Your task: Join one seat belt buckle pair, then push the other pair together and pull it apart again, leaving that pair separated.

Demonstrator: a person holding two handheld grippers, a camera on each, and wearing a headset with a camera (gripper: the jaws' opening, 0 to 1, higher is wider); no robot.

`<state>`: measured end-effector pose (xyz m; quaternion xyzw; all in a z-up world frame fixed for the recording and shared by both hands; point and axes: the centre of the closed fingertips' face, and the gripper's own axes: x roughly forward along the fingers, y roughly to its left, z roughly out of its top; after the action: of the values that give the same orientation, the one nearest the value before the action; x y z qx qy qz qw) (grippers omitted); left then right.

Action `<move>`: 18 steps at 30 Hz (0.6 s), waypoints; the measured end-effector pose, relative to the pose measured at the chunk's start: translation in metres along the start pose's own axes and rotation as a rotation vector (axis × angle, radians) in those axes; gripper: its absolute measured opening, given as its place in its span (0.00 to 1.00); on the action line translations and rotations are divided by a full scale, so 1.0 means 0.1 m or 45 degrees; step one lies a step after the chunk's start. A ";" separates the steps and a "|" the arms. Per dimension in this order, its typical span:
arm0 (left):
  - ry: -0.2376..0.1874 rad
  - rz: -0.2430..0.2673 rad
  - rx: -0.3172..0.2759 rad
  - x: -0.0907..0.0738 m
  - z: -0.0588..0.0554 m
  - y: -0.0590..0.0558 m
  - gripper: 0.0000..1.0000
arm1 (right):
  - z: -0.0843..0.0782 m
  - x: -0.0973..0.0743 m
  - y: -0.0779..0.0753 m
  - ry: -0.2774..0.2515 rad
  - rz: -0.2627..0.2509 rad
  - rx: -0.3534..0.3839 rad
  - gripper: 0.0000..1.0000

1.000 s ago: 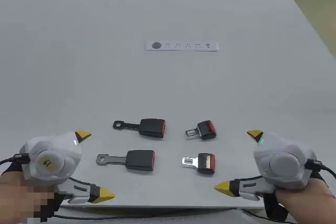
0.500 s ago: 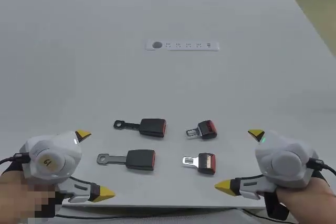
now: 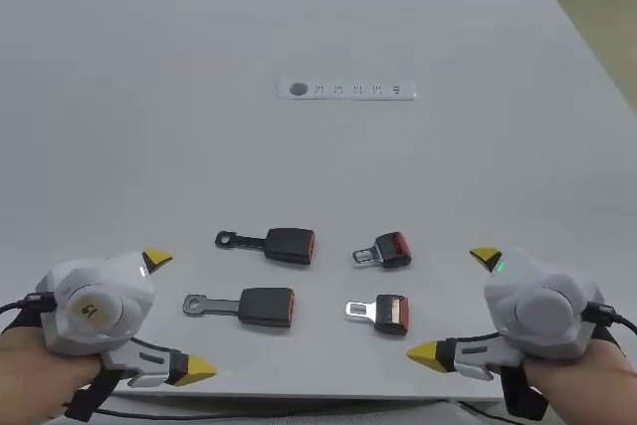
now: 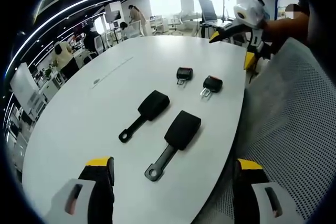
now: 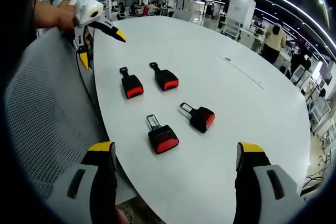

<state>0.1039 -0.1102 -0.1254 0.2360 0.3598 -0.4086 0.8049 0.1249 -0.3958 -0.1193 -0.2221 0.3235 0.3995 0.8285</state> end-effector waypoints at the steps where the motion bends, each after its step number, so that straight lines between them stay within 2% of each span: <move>1: 0.001 0.000 -0.001 0.00 -0.01 0.01 0.96 | 0.00 0.00 0.00 0.001 0.001 0.002 0.94; 6: -0.004 0.022 0.003 -0.01 -0.01 0.07 0.93 | 0.02 0.00 0.00 0.003 0.004 -0.001 0.93; 18: 0.004 0.013 0.001 -0.02 0.04 0.00 0.94 | 0.01 0.04 0.01 0.012 0.019 -0.005 0.91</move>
<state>0.1048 -0.1118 -0.1210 0.2389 0.3596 -0.4044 0.8063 0.1258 -0.3925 -0.1215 -0.2234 0.3281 0.4052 0.8236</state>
